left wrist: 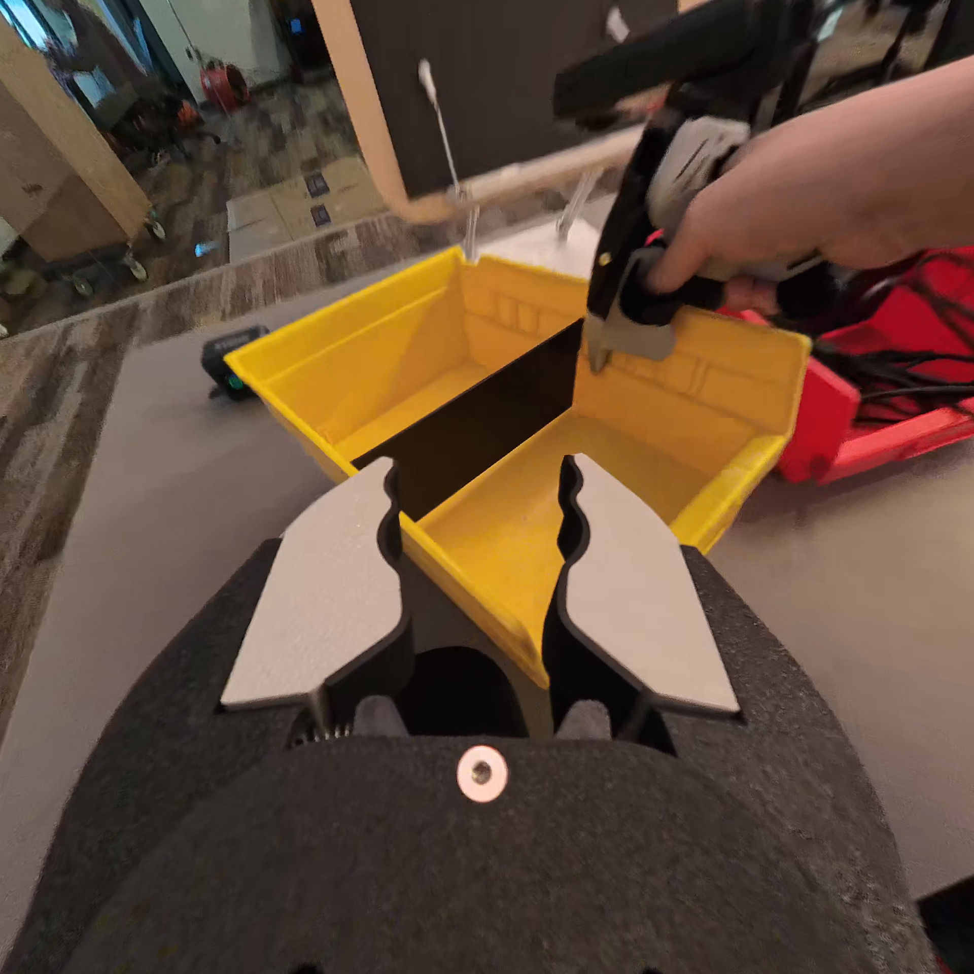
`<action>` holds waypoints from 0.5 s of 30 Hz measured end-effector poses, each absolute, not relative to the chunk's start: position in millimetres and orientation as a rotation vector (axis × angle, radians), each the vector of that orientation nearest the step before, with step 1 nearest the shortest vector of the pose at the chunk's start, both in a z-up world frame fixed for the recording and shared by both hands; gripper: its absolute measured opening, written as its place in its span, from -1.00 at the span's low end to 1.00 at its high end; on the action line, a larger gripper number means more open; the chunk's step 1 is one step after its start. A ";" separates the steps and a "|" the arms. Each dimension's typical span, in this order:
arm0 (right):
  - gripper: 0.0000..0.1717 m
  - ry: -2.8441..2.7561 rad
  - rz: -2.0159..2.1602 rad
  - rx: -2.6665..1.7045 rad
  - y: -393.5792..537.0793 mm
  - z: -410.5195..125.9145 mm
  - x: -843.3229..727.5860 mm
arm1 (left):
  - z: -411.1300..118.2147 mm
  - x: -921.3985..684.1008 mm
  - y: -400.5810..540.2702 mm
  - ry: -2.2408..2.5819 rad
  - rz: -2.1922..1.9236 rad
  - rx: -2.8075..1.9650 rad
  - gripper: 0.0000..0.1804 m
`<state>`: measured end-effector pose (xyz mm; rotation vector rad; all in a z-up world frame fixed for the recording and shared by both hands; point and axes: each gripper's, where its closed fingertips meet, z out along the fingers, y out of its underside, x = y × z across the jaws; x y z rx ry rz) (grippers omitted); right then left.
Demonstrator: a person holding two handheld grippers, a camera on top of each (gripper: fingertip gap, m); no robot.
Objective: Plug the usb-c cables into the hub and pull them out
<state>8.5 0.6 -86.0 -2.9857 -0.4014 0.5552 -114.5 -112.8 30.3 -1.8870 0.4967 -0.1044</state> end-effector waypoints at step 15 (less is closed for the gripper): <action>-0.94 -0.220 0.464 -2.921 -5.2 81.1 322.9 | 36.5 -18.0 -125.9 0.686 -0.581 -1.933 -0.29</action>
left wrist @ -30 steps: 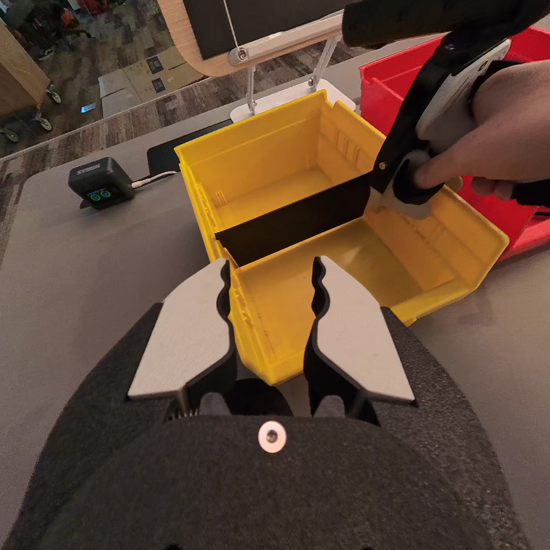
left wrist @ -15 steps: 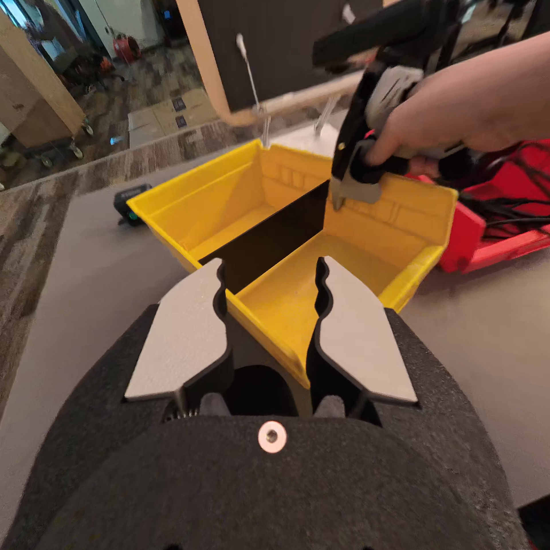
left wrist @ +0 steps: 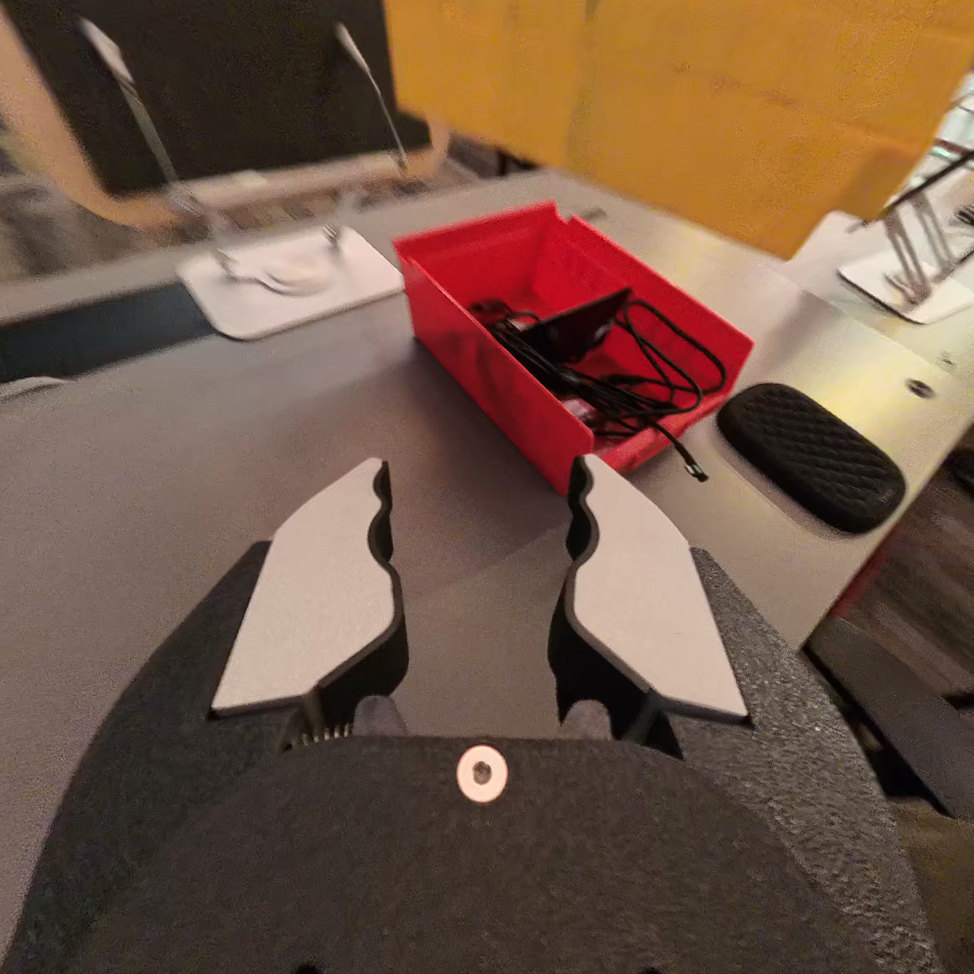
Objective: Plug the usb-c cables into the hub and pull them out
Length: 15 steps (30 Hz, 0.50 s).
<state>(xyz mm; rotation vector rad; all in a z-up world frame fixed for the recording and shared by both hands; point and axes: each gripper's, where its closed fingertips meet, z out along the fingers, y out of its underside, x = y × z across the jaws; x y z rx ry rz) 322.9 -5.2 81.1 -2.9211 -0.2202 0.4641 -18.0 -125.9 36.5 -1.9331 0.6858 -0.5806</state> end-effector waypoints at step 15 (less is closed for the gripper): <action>-0.91 0.451 0.452 -2.727 -85.8 -84.2 583.6 | -87.9 124.5 -52.5 1.187 -0.691 -2.767 -0.58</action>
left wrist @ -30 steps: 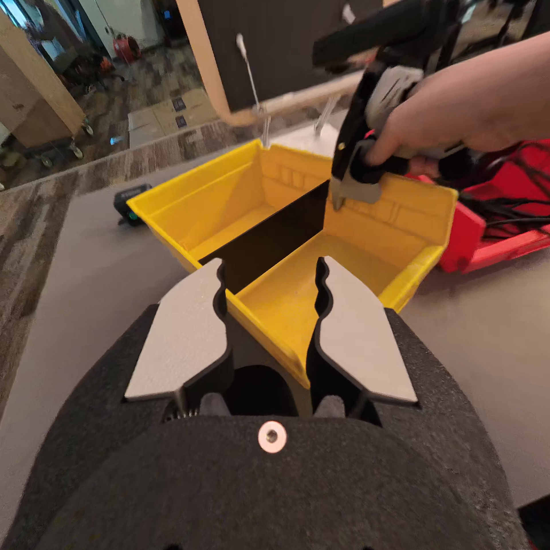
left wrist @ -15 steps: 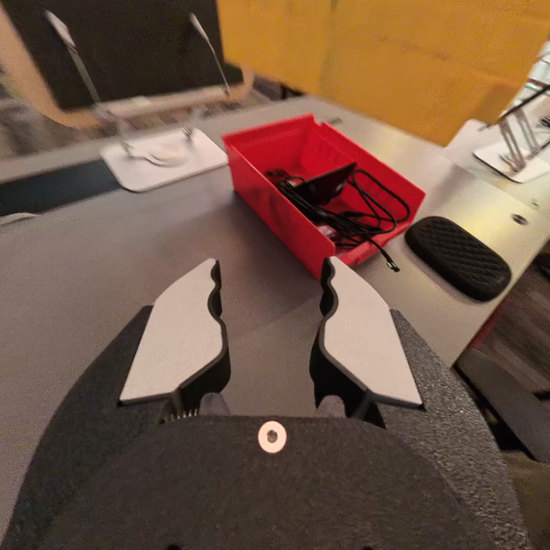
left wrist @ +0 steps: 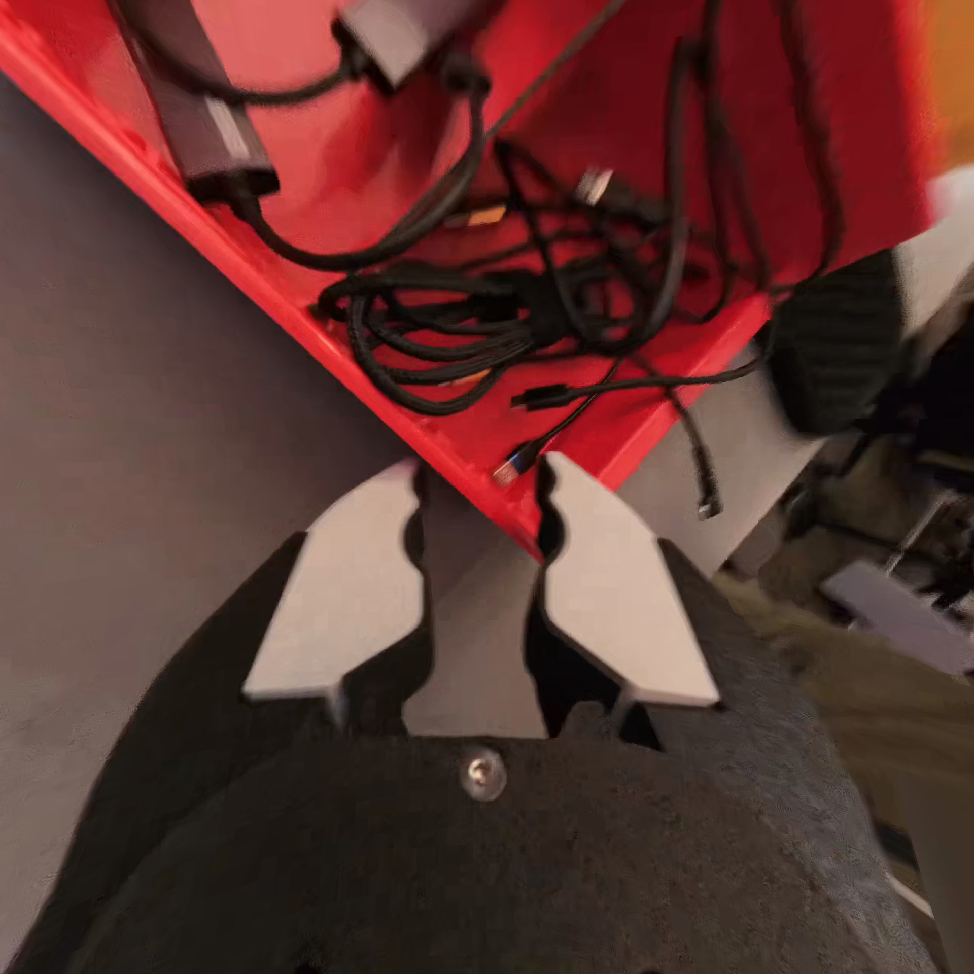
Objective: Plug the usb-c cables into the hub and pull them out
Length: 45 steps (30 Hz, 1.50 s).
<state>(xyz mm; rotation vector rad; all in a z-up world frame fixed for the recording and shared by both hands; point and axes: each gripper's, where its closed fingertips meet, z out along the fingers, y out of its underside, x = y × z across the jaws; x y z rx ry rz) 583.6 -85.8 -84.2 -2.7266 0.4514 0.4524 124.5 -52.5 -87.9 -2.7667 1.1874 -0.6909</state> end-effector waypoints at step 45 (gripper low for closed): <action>-0.90 0.190 0.451 -2.897 -49.0 -126.0 490.8 | -88.4 -287.4 -3.9 0.275 -0.710 -2.913 -0.87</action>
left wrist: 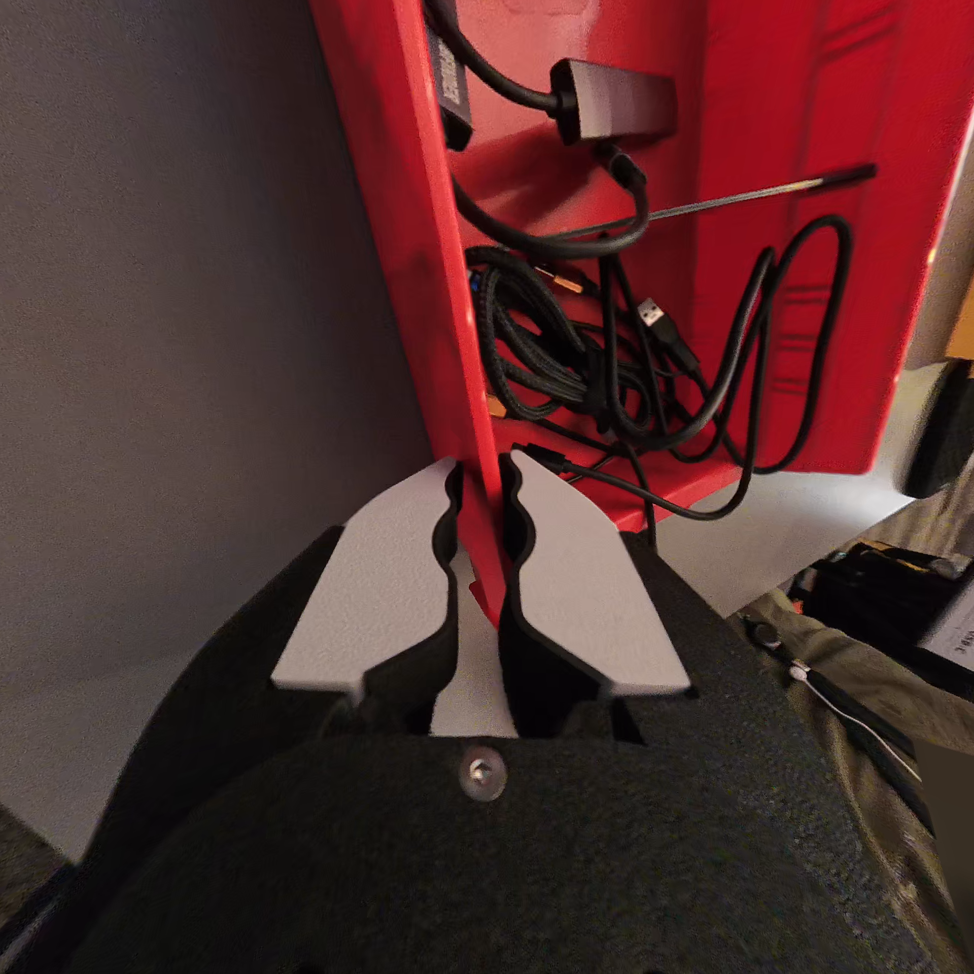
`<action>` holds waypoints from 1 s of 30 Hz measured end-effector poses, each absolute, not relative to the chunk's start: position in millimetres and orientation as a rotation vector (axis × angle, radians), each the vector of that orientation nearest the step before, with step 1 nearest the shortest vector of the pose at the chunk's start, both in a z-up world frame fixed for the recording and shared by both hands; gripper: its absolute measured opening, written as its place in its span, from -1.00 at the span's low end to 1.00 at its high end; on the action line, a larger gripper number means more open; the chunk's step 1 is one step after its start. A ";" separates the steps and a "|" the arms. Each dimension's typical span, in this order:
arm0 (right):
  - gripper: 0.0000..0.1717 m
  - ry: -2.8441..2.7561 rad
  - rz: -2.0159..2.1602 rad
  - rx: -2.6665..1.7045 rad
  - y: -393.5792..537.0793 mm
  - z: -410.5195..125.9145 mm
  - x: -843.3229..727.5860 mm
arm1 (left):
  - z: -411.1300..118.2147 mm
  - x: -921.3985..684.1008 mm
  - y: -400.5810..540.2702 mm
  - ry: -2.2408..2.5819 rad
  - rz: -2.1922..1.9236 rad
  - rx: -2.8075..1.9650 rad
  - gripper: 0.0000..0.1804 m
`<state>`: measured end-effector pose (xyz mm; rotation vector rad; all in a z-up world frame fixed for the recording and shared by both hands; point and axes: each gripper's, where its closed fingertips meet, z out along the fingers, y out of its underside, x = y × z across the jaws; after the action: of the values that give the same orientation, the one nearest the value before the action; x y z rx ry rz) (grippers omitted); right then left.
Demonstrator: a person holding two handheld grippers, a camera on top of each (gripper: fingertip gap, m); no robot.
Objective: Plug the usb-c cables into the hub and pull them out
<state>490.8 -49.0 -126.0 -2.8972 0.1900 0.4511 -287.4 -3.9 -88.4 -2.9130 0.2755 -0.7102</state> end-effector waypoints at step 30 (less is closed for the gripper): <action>-0.94 0.170 0.306 -2.812 -46.1 -126.2 511.3 | -86.2 -302.4 -4.8 0.058 -0.792 -2.754 -0.84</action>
<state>511.3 -46.1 -126.2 -2.8122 0.1698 0.3061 -302.4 -4.8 -86.2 -2.7536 0.0577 -0.7917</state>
